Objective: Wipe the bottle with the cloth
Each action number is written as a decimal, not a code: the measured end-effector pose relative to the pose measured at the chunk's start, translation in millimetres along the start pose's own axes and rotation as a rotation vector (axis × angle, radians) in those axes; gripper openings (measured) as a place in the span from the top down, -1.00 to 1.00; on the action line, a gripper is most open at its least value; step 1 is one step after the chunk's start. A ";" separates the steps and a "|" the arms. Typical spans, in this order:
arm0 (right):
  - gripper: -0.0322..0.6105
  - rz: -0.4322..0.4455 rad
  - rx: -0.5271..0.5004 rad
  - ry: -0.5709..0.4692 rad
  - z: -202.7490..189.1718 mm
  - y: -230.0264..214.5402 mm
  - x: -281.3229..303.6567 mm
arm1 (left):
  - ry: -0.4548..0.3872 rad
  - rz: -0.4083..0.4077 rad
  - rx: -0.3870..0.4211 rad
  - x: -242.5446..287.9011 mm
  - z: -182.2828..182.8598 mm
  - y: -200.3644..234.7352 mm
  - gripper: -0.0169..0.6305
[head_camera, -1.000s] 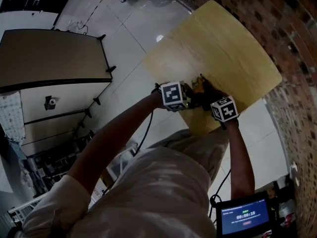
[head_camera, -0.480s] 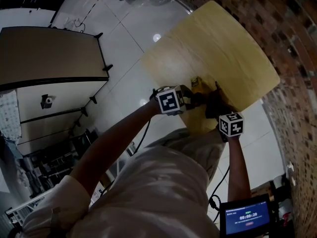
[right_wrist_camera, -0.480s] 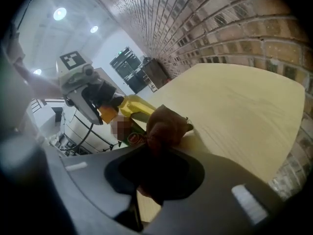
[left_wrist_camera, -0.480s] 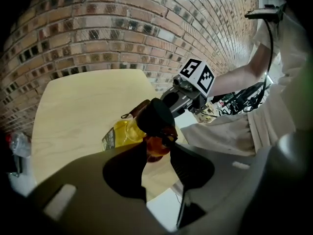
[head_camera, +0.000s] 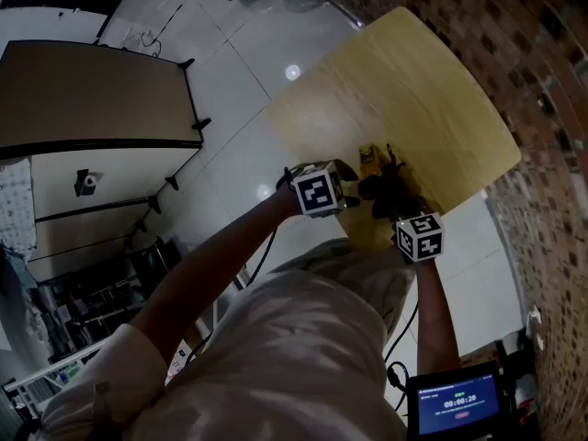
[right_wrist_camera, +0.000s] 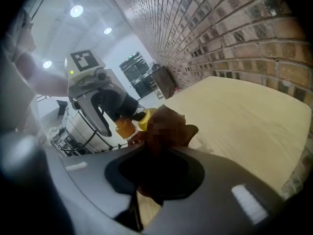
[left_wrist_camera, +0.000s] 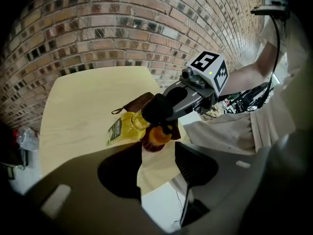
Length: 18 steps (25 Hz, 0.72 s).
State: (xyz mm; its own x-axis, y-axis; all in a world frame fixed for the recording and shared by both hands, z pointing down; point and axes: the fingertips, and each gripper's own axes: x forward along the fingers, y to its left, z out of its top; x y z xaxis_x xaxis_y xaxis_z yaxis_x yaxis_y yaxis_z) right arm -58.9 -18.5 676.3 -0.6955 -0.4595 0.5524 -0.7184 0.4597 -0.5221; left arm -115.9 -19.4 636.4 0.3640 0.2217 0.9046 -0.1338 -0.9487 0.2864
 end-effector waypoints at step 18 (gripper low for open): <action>0.69 -0.089 0.060 0.029 -13.6 -14.4 6.4 | 0.067 0.417 -0.064 1.3 51.8 11.0 0.26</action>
State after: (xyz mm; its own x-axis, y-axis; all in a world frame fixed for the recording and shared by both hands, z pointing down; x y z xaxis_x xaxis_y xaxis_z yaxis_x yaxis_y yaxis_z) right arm -52.8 -17.7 696.2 -0.6288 -0.4736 0.6167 -0.7775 0.3715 -0.5075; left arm -69.2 -41.2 624.4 0.2060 -0.1614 0.9652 -0.3141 -0.9450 -0.0910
